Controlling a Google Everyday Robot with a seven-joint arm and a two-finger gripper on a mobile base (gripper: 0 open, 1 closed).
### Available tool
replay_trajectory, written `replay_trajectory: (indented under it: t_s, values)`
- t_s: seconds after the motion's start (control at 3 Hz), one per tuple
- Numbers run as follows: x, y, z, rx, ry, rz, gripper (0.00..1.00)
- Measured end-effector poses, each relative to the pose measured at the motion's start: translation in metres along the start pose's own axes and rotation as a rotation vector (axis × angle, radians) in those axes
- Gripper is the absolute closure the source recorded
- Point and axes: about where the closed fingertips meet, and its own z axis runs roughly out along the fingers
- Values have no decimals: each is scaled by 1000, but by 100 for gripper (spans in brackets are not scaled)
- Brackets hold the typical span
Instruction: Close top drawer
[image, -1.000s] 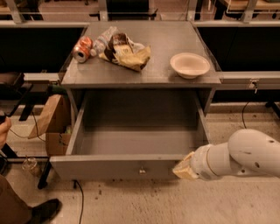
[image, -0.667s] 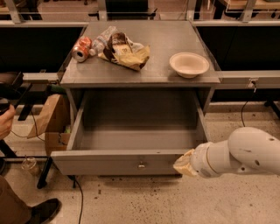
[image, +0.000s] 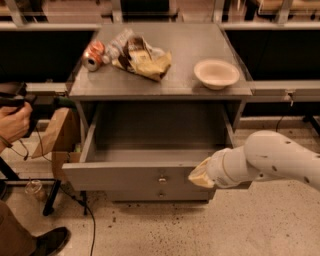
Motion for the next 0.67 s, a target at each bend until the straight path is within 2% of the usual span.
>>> replay_trajectory:
  t_s: [0.33, 0.67]
  values:
    - [2, -19, 9, 28, 5, 14, 100]
    - [-13, -32, 19, 37, 1, -6, 100]
